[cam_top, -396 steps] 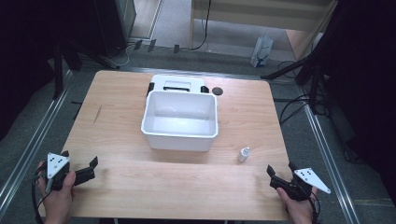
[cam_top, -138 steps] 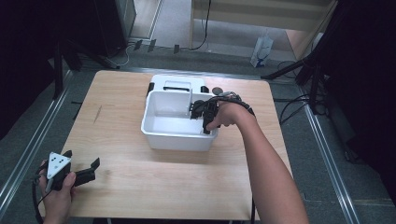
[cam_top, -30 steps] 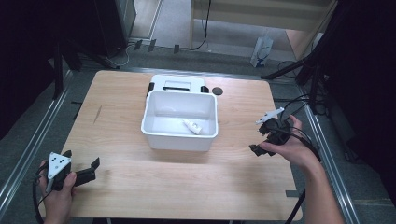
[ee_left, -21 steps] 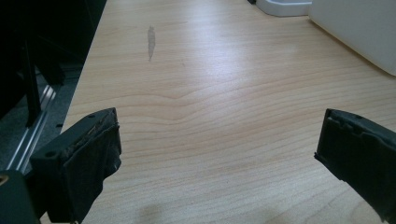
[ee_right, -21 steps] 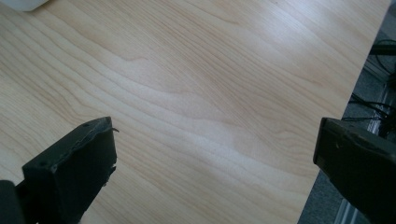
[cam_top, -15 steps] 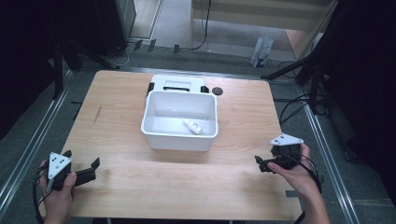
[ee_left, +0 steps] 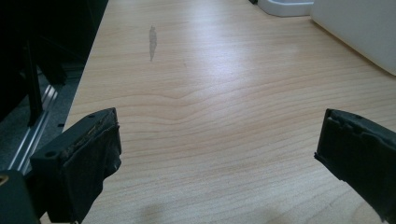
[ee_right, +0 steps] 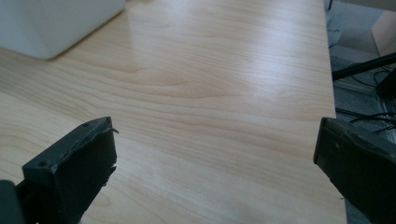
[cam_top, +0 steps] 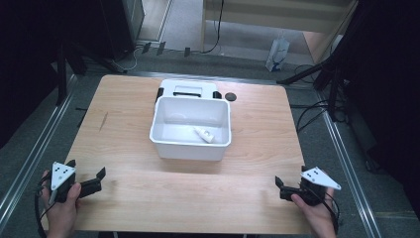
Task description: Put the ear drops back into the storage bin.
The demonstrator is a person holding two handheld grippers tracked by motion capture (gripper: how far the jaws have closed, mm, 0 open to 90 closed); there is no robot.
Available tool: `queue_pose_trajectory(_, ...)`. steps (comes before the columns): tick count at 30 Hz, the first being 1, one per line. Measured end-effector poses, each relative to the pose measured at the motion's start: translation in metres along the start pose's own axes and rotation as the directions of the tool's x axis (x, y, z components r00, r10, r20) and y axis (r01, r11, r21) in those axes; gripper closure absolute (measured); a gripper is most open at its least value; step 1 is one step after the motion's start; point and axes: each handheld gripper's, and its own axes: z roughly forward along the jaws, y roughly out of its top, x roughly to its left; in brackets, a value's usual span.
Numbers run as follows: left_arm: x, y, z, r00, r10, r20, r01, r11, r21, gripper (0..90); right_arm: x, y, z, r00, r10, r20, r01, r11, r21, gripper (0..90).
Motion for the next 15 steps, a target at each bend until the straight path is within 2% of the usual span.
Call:
queue_pose_trajectory(2,0.0,0.0,0.0,1.0,0.004,0.002,-0.004,1.0,0.002,0.6,-0.002,-0.019,-0.008,0.9971,0.076,0.001,-0.076,0.995,-0.066,0.0)
queue_pose_trajectory(6,0.0,0.0,0.001,1.0,0.007,0.003,-0.007,0.9999,0.009,0.6,-0.002,-0.027,-0.01,0.9964,0.085,-0.001,-0.085,0.995,-0.058,0.0)
queue_pose_trajectory(8,-0.001,0.001,0.001,1.0,0.009,0.001,-0.009,0.9999,0.014,0.6,-0.003,-0.033,-0.007,0.9929,0.117,-0.023,-0.118,0.991,-0.054,0.0)
queue_pose_trajectory(10,-0.001,0.001,0.001,1.0,0.008,0.001,-0.008,0.9999,0.013,0.6,-0.003,-0.034,-0.005,0.992,0.121,-0.035,-0.123,0.991,-0.047,0.0)
queue_pose_trajectory(11,-0.001,0.001,0.001,1.0,0.009,-0.001,-0.009,0.9999,0.012,0.6,-0.003,-0.034,-0.004,0.9923,0.119,-0.033,-0.121,0.991,-0.052,0.0)
queue_pose_trajectory(12,-0.001,0.001,0.001,1.0,0.005,0.004,-0.005,0.9999,0.015,0.6,-0.005,-0.034,-0.004,0.9892,0.138,-0.049,-0.141,0.988,-0.062,0.0)
queue_pose_trajectory(15,-0.002,0.0,0.001,0.9999,0.012,0.002,-0.012,0.9998,0.014,0.6,-0.007,-0.034,-0.005,0.9859,0.159,-0.051,-0.163,0.984,-0.072,0.0)
